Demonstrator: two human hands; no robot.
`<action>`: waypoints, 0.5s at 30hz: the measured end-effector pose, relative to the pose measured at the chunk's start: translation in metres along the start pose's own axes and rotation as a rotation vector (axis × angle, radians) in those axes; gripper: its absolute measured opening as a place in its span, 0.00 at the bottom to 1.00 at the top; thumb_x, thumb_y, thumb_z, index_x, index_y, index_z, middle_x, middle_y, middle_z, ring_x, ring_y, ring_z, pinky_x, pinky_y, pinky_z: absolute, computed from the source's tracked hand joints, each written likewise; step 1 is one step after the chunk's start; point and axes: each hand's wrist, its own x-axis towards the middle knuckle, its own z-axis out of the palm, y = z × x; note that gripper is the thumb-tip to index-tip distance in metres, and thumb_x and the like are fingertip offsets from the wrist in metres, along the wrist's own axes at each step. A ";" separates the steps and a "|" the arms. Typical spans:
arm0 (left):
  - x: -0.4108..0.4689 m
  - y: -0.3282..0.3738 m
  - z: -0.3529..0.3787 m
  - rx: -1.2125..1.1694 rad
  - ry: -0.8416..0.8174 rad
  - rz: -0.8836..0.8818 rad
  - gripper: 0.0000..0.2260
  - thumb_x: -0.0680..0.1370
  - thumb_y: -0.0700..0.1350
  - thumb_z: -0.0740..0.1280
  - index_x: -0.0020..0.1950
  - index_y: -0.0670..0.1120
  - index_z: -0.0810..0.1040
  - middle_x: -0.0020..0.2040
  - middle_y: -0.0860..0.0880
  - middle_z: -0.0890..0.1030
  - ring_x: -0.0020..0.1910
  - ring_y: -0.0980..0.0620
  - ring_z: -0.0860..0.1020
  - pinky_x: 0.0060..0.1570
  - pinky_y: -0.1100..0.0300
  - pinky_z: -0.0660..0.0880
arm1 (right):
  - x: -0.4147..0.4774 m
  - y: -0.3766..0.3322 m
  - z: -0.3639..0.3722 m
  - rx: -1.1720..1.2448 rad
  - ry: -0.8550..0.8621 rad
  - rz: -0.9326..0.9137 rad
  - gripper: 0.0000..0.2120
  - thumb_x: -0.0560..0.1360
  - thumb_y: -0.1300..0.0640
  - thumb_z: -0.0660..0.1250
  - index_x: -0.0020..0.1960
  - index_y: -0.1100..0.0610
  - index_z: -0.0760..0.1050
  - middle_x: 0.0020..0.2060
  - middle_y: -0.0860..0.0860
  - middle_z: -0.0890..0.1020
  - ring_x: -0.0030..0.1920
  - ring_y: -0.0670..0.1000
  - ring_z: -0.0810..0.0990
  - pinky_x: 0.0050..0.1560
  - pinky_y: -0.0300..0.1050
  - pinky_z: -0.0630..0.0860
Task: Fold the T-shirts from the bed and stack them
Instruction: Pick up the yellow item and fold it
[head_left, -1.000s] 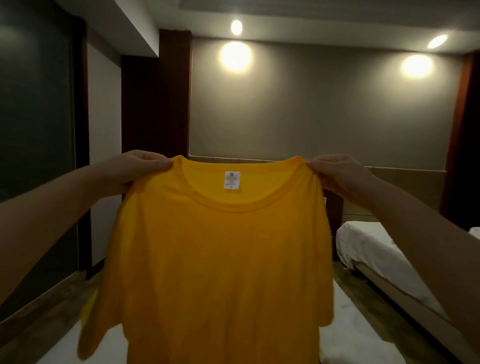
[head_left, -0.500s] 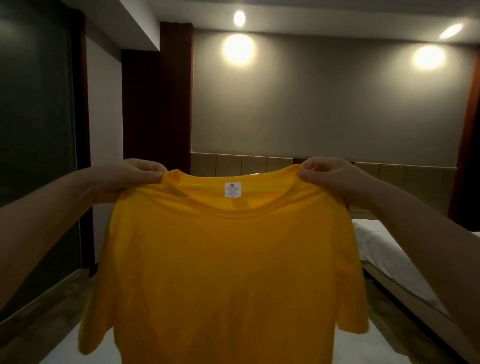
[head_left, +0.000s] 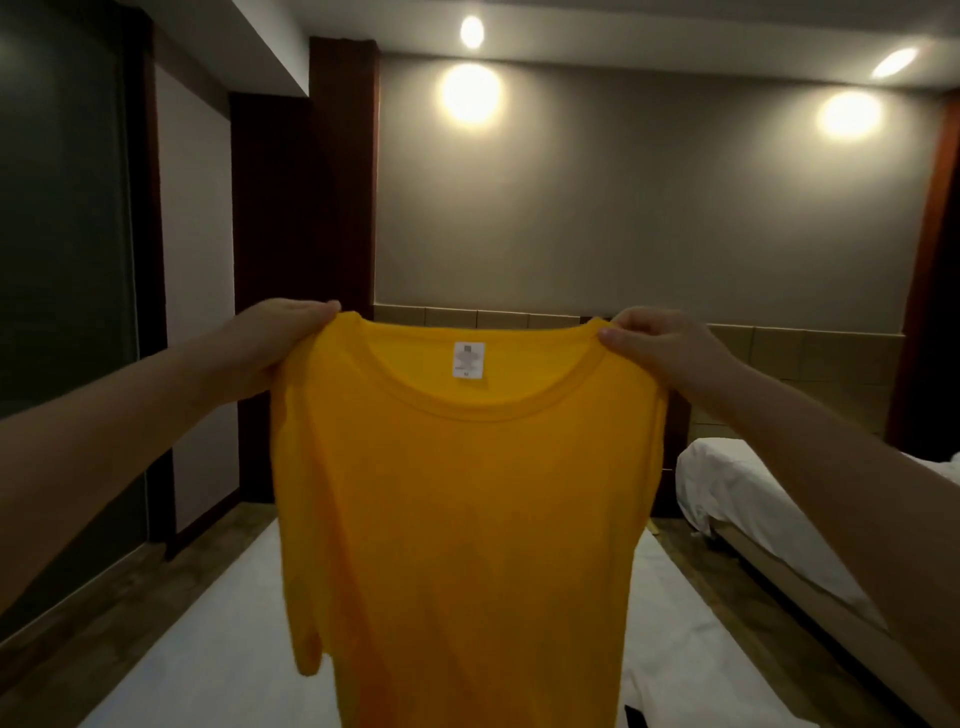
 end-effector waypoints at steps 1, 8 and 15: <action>-0.001 0.003 -0.003 -0.029 0.021 0.020 0.23 0.78 0.52 0.60 0.72 0.45 0.64 0.48 0.47 0.72 0.45 0.47 0.73 0.49 0.50 0.71 | 0.000 -0.002 -0.003 0.051 0.050 -0.002 0.09 0.78 0.50 0.61 0.48 0.55 0.75 0.43 0.49 0.76 0.42 0.46 0.75 0.39 0.40 0.69; -0.002 -0.002 -0.023 -0.011 -0.348 0.026 0.45 0.37 0.62 0.80 0.51 0.48 0.76 0.40 0.47 0.82 0.34 0.50 0.81 0.29 0.60 0.78 | 0.000 0.007 -0.002 0.105 0.059 0.020 0.08 0.78 0.50 0.61 0.43 0.50 0.75 0.41 0.48 0.76 0.41 0.45 0.75 0.37 0.39 0.69; 0.004 -0.021 -0.013 0.118 -0.375 0.029 0.41 0.43 0.64 0.80 0.50 0.45 0.78 0.47 0.45 0.79 0.41 0.48 0.80 0.37 0.58 0.78 | -0.002 0.026 0.004 0.127 -0.075 0.127 0.08 0.80 0.52 0.57 0.50 0.50 0.75 0.44 0.48 0.76 0.44 0.48 0.75 0.39 0.41 0.71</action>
